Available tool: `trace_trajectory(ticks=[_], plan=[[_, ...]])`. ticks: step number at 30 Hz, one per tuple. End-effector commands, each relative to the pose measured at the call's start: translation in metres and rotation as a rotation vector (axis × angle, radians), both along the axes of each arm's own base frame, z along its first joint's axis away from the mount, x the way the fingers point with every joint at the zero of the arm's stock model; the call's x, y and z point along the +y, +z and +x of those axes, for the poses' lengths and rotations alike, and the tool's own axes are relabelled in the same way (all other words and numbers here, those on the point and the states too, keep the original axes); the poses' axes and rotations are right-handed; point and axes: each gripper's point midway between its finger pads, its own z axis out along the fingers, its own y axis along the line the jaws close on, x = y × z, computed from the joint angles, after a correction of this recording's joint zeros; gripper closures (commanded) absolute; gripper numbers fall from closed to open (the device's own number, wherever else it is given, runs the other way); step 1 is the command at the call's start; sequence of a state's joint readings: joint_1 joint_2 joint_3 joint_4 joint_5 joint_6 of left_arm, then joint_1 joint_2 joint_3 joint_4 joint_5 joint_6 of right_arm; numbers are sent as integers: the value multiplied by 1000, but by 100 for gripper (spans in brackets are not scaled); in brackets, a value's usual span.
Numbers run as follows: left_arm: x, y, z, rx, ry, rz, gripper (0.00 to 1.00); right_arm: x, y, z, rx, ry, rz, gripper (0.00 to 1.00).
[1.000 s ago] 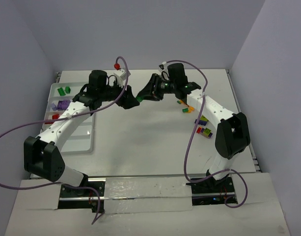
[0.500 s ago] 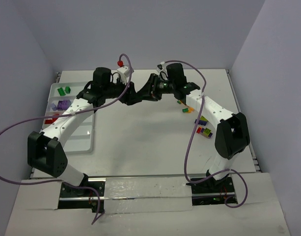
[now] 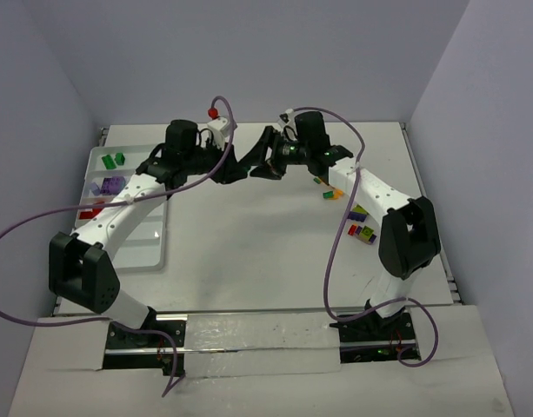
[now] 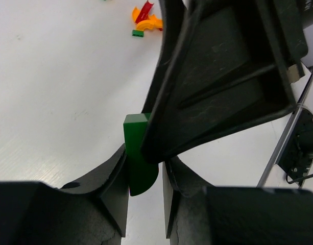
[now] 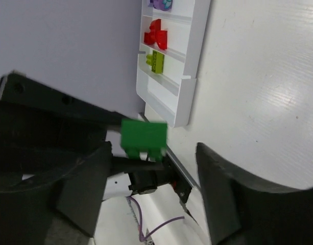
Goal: Sort the legos into containers by color
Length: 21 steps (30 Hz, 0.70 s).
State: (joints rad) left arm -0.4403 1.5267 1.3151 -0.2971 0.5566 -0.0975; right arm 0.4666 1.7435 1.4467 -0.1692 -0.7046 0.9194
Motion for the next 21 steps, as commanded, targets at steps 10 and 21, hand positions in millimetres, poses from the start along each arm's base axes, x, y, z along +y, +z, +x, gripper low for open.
trace_trajectory(ticks=[10,21], plan=[[264,-46,93,135,565,213,100,-64,34,65,-261,-85,-132,0],[429,-71,184,97,941,411,100,-101,19,76,-471,-120,-398,0]])
